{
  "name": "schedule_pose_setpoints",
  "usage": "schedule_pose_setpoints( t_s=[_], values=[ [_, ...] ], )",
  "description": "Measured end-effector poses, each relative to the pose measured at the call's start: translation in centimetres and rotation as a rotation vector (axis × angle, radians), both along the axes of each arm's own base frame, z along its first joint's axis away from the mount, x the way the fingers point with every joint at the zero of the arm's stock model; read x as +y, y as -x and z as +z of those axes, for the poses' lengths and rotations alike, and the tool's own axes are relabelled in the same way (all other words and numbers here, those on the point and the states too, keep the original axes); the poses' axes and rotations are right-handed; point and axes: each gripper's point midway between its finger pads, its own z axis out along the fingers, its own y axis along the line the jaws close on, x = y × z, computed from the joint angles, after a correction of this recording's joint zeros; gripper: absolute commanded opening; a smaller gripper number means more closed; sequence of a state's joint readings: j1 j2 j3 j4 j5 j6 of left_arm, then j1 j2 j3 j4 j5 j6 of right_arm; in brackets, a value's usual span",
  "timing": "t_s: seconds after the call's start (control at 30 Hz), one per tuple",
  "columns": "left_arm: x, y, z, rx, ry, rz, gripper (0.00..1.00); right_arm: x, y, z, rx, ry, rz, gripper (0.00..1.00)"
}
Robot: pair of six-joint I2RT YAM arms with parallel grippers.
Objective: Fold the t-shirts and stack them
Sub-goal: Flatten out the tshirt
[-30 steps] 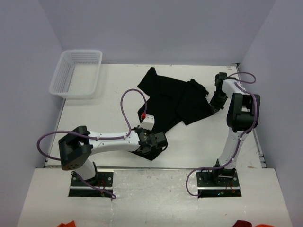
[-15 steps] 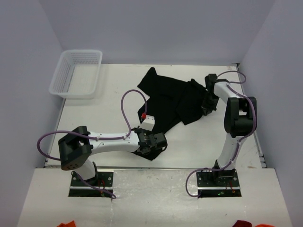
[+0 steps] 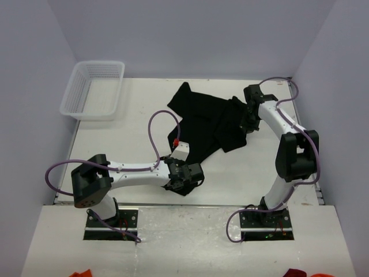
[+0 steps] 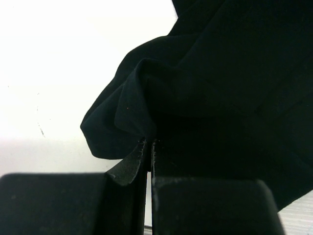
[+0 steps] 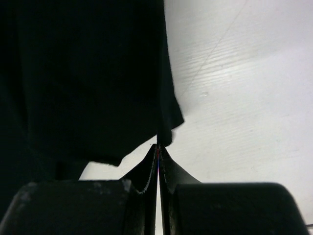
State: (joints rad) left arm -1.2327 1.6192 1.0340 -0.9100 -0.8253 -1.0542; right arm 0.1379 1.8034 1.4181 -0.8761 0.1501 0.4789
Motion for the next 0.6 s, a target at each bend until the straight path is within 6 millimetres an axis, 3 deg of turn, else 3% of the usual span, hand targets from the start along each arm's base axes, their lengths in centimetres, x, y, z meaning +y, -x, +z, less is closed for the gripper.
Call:
schedule_pose_setpoints(
  t_s=[0.2, 0.4, 0.43, 0.6],
  values=[
    [-0.2, 0.0, -0.1, 0.004, 0.008, -0.001, 0.0, 2.3, 0.1, 1.9, -0.065, -0.071, 0.064, 0.0],
    [-0.1, 0.1, -0.1, 0.006, 0.006, 0.0, 0.0, 4.4, -2.5, 0.7, -0.039, -0.145, 0.113, 0.0],
    [-0.1, 0.1, -0.1, 0.006, 0.006, 0.0, 0.0, 4.8, -2.8, 0.2, -0.031, -0.153, 0.122, 0.02],
    [-0.1, 0.1, -0.1, 0.006, 0.003, 0.0, 0.0, 5.8, -2.7, -1.4, 0.011, -0.148, 0.154, 0.36]
  ],
)
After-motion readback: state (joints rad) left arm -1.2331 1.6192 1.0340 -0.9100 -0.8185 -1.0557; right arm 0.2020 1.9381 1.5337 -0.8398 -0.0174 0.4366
